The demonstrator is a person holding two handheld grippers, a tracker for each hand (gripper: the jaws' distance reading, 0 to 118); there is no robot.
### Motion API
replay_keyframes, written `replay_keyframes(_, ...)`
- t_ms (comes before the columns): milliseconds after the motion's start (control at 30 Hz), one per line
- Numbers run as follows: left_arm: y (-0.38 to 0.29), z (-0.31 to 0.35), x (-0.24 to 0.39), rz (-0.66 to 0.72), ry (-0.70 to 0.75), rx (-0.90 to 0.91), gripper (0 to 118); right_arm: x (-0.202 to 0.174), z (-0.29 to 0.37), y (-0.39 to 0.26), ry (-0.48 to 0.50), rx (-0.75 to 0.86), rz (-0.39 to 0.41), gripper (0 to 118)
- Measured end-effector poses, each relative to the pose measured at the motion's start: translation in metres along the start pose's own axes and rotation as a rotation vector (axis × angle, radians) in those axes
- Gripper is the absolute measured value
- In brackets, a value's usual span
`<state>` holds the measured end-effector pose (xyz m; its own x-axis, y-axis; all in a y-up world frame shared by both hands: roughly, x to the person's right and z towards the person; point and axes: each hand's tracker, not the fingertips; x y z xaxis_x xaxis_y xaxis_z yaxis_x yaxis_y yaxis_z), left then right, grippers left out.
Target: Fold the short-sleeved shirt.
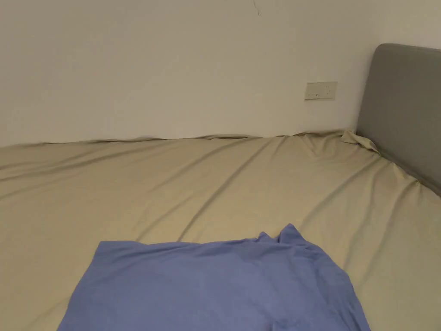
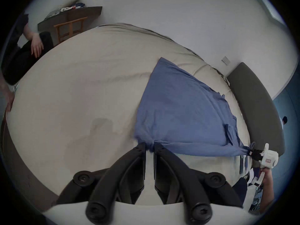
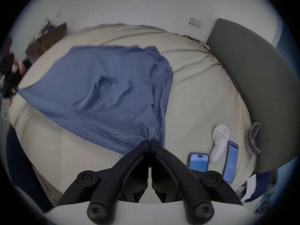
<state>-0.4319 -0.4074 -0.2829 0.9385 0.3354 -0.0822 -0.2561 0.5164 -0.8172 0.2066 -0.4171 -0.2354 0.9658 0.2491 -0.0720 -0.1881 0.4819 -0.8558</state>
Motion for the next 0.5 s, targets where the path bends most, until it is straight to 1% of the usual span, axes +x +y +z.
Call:
replay_keyframes(33,-0.006,0.001,-0.001,0.002,0.016,-0.007,8,-0.003,0.001,-0.005,0.006,-0.015,0.013,4)
replay_keyframes(67,-0.013,0.001,-0.004,-0.024,0.076,-0.013,8,-0.006,0.001,-0.01,0.023,-0.028,0.03,4)
replay_keyframes(133,-0.02,-0.006,-0.011,-0.084,0.152,-0.043,8,-0.008,-0.004,-0.015,0.034,-0.058,0.023,4)
replay_keyframes(167,-0.023,-0.011,-0.015,-0.074,0.179,-0.065,8,-0.007,-0.008,-0.016,0.047,-0.084,0.005,4)
replay_keyframes(233,-0.026,-0.019,-0.022,-0.057,0.16,-0.064,8,-0.002,-0.019,-0.018,0.085,-0.118,-0.049,4)
replay_keyframes(300,-0.027,-0.031,-0.022,-0.011,0.148,-0.083,8,-0.002,-0.032,-0.019,0.084,-0.14,-0.06,4)
replay_keyframes(333,-0.027,-0.036,-0.02,-0.019,0.147,-0.085,8,-0.002,-0.038,-0.02,0.09,-0.167,-0.061,4)
replay_keyframes(400,-0.028,-0.05,-0.013,-0.039,0.154,-0.116,8,0.0,-0.047,-0.021,0.103,-0.19,-0.097,4)
replay_keyframes(467,-0.029,-0.065,-0.012,-0.071,0.184,-0.122,8,0.0,-0.057,-0.025,0.1,-0.21,-0.095,4)
replay_keyframes(500,-0.031,-0.074,-0.013,-0.08,0.21,-0.151,8,-0.001,-0.063,-0.028,0.116,-0.23,-0.103,4)
